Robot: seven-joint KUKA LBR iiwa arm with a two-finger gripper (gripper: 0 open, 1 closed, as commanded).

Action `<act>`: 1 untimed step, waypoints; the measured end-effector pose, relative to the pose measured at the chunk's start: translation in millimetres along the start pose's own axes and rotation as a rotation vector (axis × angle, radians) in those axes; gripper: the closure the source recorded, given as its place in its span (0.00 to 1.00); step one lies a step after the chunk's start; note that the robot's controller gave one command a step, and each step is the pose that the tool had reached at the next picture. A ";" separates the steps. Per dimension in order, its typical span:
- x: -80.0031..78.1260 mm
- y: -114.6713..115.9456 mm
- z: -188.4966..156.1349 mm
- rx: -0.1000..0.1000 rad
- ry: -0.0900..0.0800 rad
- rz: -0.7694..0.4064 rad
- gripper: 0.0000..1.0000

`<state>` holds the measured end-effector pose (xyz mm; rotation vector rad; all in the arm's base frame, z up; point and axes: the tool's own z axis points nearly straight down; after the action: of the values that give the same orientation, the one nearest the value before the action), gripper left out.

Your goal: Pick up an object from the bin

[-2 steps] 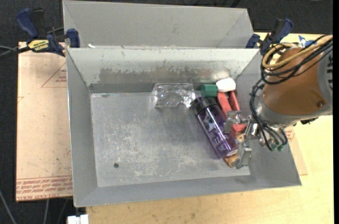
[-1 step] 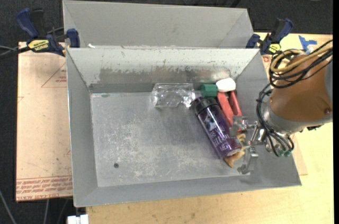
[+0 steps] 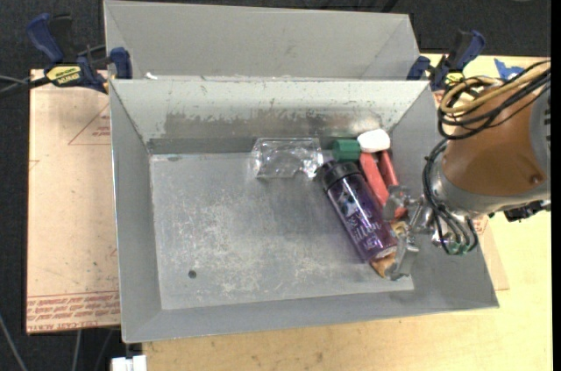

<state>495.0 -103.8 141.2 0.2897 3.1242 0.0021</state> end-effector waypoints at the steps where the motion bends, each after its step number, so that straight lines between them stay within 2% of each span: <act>1: 1.5 -8.5 73.9 -0.001 0.004 0.108 0.00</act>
Offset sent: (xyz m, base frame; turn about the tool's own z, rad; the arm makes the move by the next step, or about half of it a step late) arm -0.0018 -0.0032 -0.0712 0.1717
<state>492.2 -111.8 67.3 0.4590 3.1079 0.0051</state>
